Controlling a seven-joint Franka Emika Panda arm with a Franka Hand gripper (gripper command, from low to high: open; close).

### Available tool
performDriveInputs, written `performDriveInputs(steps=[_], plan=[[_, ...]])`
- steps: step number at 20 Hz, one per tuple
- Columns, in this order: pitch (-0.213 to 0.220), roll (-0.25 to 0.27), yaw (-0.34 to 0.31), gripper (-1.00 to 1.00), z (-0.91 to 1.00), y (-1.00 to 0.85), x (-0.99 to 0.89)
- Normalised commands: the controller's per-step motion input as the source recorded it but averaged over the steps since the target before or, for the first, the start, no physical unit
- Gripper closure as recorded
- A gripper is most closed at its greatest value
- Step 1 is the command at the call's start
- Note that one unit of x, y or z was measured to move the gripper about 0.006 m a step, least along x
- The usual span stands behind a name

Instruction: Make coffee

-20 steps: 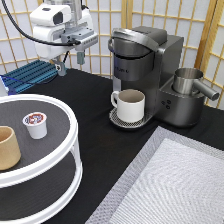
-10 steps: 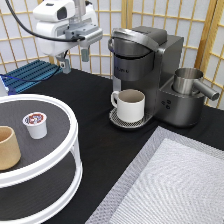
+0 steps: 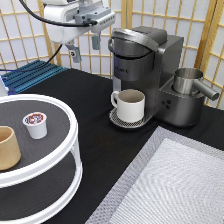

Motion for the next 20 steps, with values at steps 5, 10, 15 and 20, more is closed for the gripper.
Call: performDriveInputs(steps=[5, 10, 15, 20], plan=[[0.087, 0.173, -0.029, -1.0, 0.35, -0.29, 0.54], [0.077, 0.103, -0.002, -1.0, 0.26, 0.06, 0.6], [0.076, 0.1, 0.0, -1.0, 0.25, 0.15, 0.59], [0.066, 0.08, 0.0, -1.0, 0.26, 0.19, 0.55]])
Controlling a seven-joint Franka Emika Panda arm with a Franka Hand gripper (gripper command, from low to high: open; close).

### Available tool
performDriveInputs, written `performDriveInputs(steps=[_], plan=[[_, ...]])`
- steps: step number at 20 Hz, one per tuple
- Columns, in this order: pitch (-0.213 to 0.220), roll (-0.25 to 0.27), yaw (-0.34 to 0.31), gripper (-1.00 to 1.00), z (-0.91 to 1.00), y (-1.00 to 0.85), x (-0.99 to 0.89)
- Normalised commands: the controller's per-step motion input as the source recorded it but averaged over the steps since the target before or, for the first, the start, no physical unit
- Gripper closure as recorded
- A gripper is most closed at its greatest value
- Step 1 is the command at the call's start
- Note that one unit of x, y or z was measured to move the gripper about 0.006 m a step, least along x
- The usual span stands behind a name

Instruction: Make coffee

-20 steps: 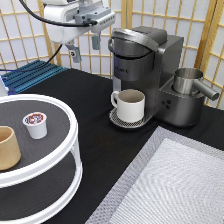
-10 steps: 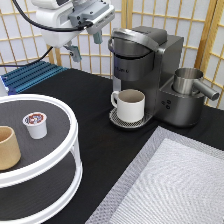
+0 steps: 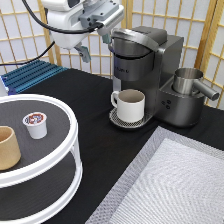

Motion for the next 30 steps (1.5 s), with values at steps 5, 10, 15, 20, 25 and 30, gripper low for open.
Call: performDriveInputs(steps=[5, 10, 15, 20, 25, 30], plan=[[0.064, 0.062, 0.0, -1.0, 0.31, 0.26, 0.49], [0.069, 0.064, 0.0, -1.0, 0.32, 0.29, 0.4], [0.078, 0.062, 0.0, -1.0, 0.45, 0.33, 0.36], [0.099, 0.014, -0.009, -1.0, 0.68, 0.42, 0.29], [0.178, -0.012, -0.001, -1.0, 0.42, 0.64, 0.46], [0.183, -0.063, -0.033, -1.0, 0.46, 0.66, 0.4]])
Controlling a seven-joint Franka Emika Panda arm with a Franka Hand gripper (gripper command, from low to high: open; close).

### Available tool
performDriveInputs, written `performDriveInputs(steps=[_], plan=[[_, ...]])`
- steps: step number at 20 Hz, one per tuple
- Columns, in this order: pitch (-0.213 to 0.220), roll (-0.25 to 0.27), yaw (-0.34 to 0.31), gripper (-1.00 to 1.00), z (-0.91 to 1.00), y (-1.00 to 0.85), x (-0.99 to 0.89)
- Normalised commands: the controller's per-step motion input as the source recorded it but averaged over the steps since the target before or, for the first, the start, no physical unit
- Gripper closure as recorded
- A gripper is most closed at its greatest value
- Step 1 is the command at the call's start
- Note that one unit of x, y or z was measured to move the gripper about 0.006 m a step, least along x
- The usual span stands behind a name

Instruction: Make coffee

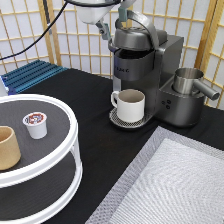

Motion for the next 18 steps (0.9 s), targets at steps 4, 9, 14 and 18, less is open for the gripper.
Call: performDriveInputs(steps=[4, 9, 14, 18], plan=[[0.137, -0.093, -0.058, -1.0, 0.69, 0.63, 0.17], [0.151, -0.085, -0.04, -1.0, 0.59, 0.7, 0.21], [0.132, -0.113, -0.054, -1.0, 0.39, 0.7, 0.24], [0.106, -0.142, -0.069, -1.0, 0.37, 0.63, 0.28]])
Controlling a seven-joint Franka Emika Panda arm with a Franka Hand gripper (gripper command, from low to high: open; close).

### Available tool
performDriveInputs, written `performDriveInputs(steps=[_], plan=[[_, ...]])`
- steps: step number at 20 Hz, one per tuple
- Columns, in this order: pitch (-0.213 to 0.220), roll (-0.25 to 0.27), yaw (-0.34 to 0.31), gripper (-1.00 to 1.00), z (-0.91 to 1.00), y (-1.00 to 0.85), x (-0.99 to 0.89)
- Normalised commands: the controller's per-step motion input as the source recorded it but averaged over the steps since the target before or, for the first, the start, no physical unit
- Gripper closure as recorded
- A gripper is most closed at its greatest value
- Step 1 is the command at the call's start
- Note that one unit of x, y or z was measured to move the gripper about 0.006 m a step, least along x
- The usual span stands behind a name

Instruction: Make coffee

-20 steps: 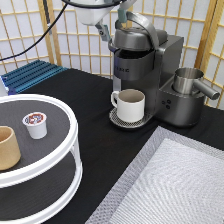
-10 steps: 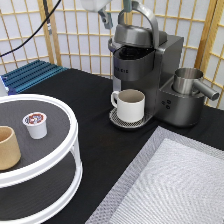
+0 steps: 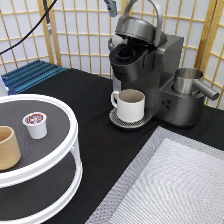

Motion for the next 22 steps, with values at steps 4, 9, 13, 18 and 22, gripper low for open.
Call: performDriveInputs(steps=[4, 9, 13, 18, 22], plan=[[0.103, -0.152, -0.08, -1.0, 0.33, 0.55, 0.33], [0.11, -0.15, -0.083, -1.0, 0.24, 0.49, 0.4], [0.098, -0.092, -0.089, -1.0, 0.5, 0.2, 0.33], [0.065, 0.131, -0.045, -1.0, 0.7, -0.55, -0.01], [0.013, 0.173, -0.013, -1.0, 0.13, -0.85, -0.15]])
